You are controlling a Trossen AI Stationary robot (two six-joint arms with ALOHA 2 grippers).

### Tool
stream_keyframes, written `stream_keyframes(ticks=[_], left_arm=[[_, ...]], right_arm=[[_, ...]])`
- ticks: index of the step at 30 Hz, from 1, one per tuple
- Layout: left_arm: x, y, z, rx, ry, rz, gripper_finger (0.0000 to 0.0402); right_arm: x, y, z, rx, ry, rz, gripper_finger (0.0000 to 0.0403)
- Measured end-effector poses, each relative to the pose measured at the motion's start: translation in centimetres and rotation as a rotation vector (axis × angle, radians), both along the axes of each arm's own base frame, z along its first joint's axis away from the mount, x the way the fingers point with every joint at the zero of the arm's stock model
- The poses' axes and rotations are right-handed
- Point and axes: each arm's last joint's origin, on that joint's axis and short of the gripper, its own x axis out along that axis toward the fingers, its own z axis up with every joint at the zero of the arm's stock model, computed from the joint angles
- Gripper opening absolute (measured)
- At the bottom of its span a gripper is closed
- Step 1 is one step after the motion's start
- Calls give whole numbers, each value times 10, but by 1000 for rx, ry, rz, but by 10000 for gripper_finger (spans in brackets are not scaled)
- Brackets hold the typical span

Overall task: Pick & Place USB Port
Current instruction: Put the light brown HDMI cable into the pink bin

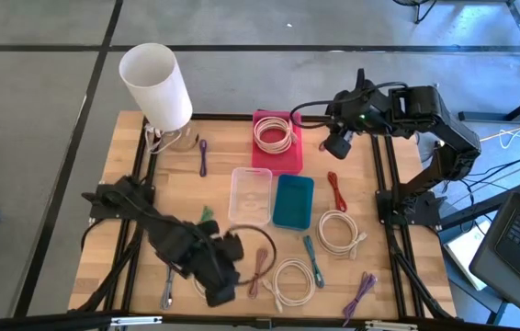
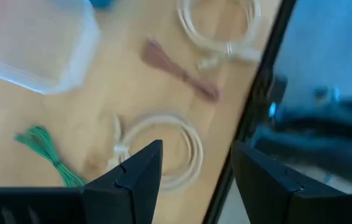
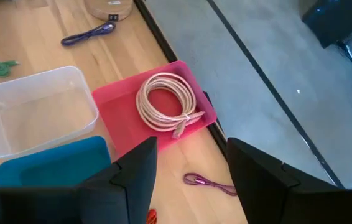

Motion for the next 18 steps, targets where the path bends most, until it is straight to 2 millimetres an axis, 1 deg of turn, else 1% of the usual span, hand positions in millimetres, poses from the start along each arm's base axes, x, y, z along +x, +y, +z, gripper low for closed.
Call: stream_keyframes(ticks=[2, 4, 6, 8, 11, 13, 15, 18], left_arm=[[5, -4, -8, 5, 30, -35, 184], [6, -4, -9, 21, 25, -50, 184], [2, -3, -5, 47, -6, -46, 179], [-6, 0, 7, 68, -58, -43, 169], [-30, 11, 32, 95, -166, -8, 144], [-54, 22, 41, 108, -201, 47, 126], [-78, 37, 41, 103, -201, 112, 108], [-115, 58, 24, 88, -148, 208, 85]], right_arm=[[-4, 1, 2, 9, -11, 7, 197], [-8, 1, 4, 27, -27, 17, 197], [-13, 2, 7, 43, -48, 13, 197], [-19, 4, 10, 52, -69, 11, 197], [-27, 5, 14, 65, -102, -1, 197], [-32, 5, 16, 78, -121, -8, 197], [-36, 5, 18, 83, -136, -15, 197], [-39, 5, 19, 83, -144, -16, 197]])
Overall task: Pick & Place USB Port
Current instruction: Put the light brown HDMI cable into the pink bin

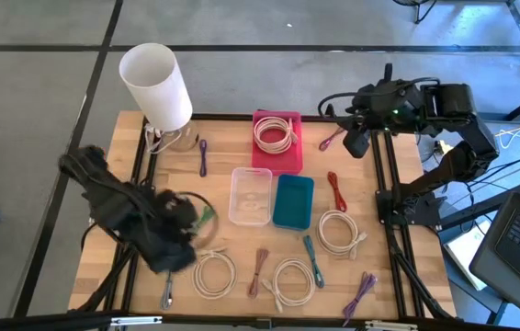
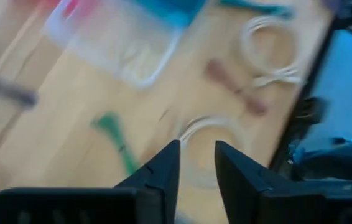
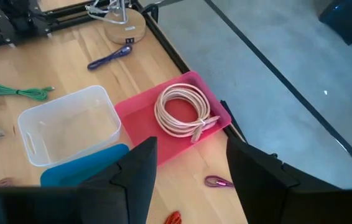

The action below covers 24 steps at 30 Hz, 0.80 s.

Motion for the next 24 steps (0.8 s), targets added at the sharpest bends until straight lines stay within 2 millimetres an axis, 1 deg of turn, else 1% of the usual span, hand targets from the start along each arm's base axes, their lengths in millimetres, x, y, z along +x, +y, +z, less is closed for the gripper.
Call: stream_keyframes(ticks=[1, 3, 5, 7, 9, 13, 15, 18, 22, 24], left_arm=[[-11, 6, -8, -14, 26, 32, 80], [-24, 16, -27, -70, 69, 95, 72], [-24, 18, -44, -164, 39, 92, 71], [-17, 17, -59, -214, -30, 43, 73], [-8, 15, -78, -221, -38, -7, 78], [5, 11, -122, -296, 113, -80, 90], [12, 9, -141, -321, 196, -126, 99], [28, 5, -160, -321, 244, -202, 116], [52, 2, -178, -318, 214, -290, 144], [58, 3, -187, -311, 239, -303, 160]], right_arm=[[0, 0, 0, 0, 0, 0, 197], [0, 0, 0, 0, 0, 0, 197], [0, 0, 0, 0, 0, -1, 197], [2, 0, -1, -1, 4, -3, 197], [4, -1, -2, -2, 11, -3, 197], [7, -1, -3, -1, 18, -3, 197], [8, -1, -3, -1, 20, -3, 197], [9, -1, -4, -1, 23, -3, 197], [9, -1, -4, 4, 18, -9, 197], [9, -1, -4, 11, 13, -17, 197]])
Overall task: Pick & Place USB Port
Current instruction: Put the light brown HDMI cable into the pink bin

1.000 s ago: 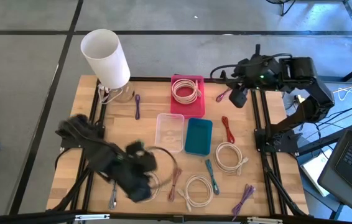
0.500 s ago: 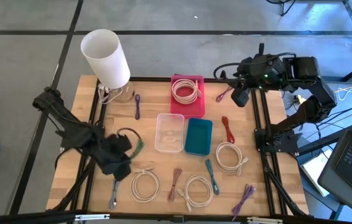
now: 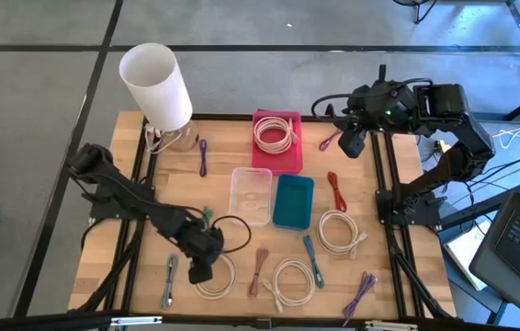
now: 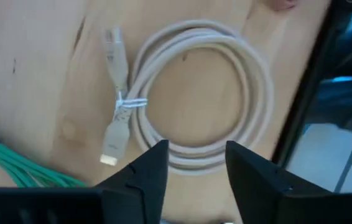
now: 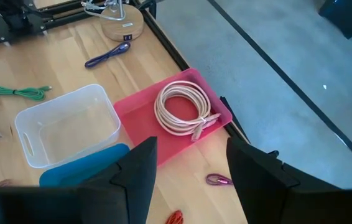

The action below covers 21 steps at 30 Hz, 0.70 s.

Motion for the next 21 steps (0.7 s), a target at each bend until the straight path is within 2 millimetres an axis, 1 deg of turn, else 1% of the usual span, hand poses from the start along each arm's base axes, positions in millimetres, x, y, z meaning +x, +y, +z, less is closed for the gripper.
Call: stream_keyframes(ticks=[5, 10, 16, 21], left_arm=[[7, 2, -19, 35, 70, -49, 198], [15, 6, -34, 72, 94, -79, 222], [23, 13, -43, 124, 95, -52, 230], [27, 15, -47, 143, 78, -39, 230]], right_arm=[[0, 0, 0, 1, -1, -1, 197], [0, 0, 0, 3, -1, -4, 197], [1, 0, 0, 4, -2, -4, 197], [1, 0, 0, 5, -2, -6, 197]])
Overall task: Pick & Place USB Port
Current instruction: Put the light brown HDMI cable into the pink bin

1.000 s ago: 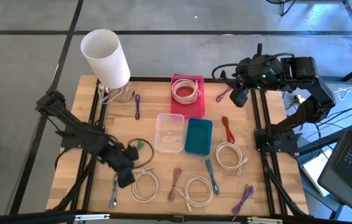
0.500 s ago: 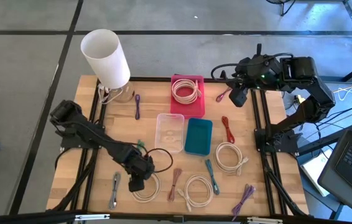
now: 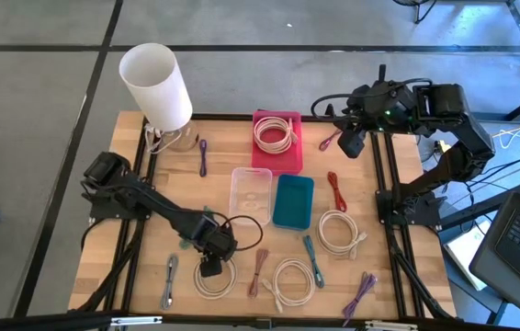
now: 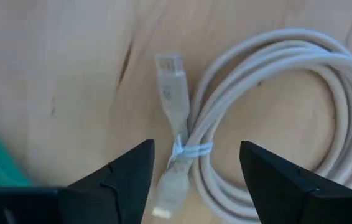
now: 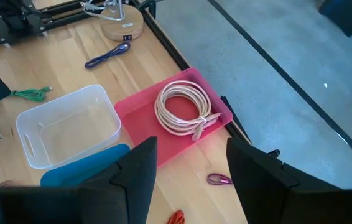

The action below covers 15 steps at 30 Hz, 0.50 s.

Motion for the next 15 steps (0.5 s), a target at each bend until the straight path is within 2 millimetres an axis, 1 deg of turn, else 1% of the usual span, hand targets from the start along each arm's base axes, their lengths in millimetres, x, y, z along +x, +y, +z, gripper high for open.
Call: stream_keyframes(ticks=[2, 6, 8, 11, 13, 15], left_arm=[[1, -1, -3, -2, 4, -1, 230], [6, -3, -16, 3, 13, -10, 230], [8, -4, -25, 7, 42, -12, 230], [8, -6, -34, 17, 83, -4, 229], [8, -7, -38, 33, 106, 14, 216], [6, -6, -38, 46, 121, 35, 184]], right_arm=[[0, 0, 0, 0, 0, 1, 197], [0, 0, 0, -2, 2, 3, 197], [0, 0, 0, -4, 3, 5, 197], [0, 0, 0, -5, 4, 6, 197], [0, 0, 0, -9, 7, 10, 197], [0, 0, 0, -15, 13, 19, 197]])
